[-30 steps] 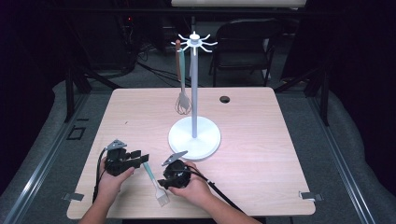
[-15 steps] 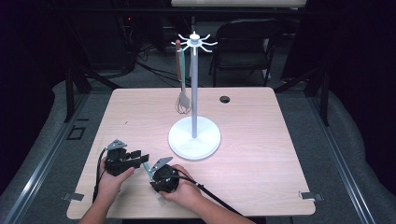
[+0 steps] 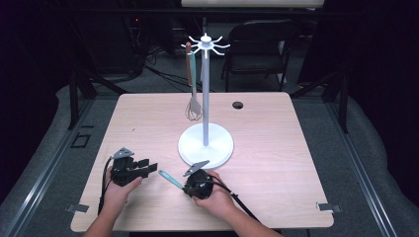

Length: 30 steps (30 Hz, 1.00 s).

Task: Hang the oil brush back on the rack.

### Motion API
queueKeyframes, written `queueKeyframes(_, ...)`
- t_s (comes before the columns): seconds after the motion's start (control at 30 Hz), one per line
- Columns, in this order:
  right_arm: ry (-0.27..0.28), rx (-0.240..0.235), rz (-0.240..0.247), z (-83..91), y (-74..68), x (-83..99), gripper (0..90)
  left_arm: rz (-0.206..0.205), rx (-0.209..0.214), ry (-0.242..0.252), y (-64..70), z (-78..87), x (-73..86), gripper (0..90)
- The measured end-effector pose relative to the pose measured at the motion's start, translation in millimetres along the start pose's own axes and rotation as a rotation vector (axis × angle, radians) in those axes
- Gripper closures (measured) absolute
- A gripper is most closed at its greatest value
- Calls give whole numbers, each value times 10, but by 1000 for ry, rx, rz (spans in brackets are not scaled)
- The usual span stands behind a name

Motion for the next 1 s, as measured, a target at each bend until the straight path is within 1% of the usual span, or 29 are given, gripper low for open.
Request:
queueKeyframes(0.03,3,-1,-9,49,25,53,832,0,-1,-1,0,-1,1,512)
queueKeyframes(0.1,8,7,-10,148,111,162,832,4,-2,0,6,-10,3,512)
queueKeyframes(0.13,4,7,-25,200,137,221,832,3,0,-2,10,-14,5,512)
queueKeyframes(0.23,-7,11,-37,351,214,390,832,-1,3,1,32,-26,4,512)
queueKeyframes(0.27,-4,1,-40,393,230,439,832,-2,4,-1,43,-30,6,512)
queueKeyframes(0.3,1,1,-48,430,243,479,832,-3,6,-3,55,-33,7,512)
queueKeyframes(0.33,-6,1,-46,472,256,526,832,-6,2,-3,62,-38,7,512)
queueKeyframes(0.37,-10,2,-45,509,270,569,831,-4,11,-6,78,-41,11,512)
queueKeyframes(0.43,-12,3,-52,571,275,643,831,-6,15,-8,101,-57,19,512)
queueKeyframes(0.47,-14,2,-51,597,278,677,830,-13,18,-17,110,-59,27,512)
queueKeyframes(0.5,-13,9,-53,618,283,703,829,-11,18,-10,125,-73,25,512)
queueKeyframes(0.53,-14,7,-57,635,283,724,827,-13,21,-12,138,-80,29,512)
queueKeyframes(0.57,-11,9,-65,643,283,735,823,-13,26,-13,151,-86,30,512)
queueKeyframes(0.6,-6,16,-60,645,293,740,822,-13,25,-15,162,-91,33,512)
queueKeyframes(0.7,-6,26,-59,633,289,728,817,-12,44,-15,212,-107,35,512)
queueKeyframes(0.77,2,36,-39,605,281,698,790,-11,58,-19,253,-119,40,511)
queueKeyframes(0.83,-8,52,-13,583,284,670,784,-11,63,-20,298,-145,46,509)
queueKeyframes(0.97,-1,71,10,523,292,603,814,-32,80,-28,395,-179,59,503)
queueKeyframes(1.0,-1,71,3,517,288,596,813,-34,83,-24,416,-186,58,501)
Point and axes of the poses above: each handheld gripper's, and its own axes: z roughly backward along the jaws, x roughly out of its underside, y roughly to its right, the point moved 10 cm from there along -z, roughly forward along the jaws, and after that the axes turned 4 degrees about z, right-handed, at the moved point
